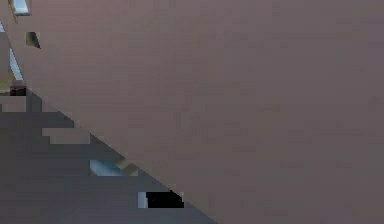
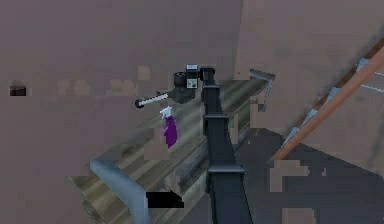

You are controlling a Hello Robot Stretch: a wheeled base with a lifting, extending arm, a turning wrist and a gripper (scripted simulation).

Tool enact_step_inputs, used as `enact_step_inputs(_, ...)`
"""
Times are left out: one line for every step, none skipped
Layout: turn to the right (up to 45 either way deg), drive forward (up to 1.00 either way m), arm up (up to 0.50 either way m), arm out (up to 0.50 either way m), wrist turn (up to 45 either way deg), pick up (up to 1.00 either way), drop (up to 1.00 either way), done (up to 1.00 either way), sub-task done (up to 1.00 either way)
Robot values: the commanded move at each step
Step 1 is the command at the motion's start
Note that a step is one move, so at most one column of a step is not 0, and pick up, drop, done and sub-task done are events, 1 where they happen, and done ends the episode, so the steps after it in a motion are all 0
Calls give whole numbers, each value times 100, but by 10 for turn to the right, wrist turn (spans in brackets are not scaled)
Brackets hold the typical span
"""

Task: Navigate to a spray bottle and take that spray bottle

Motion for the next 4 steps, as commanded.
enact_step_inputs(0,0,0,0,90,0,0,0,0)
enact_step_inputs(0,0,-30,0,0,0,0,0,0)
enact_step_inputs(0,0,0,0,0,100,0,0,0)
enact_step_inputs(0,0,10,0,0,0,0,0,0)
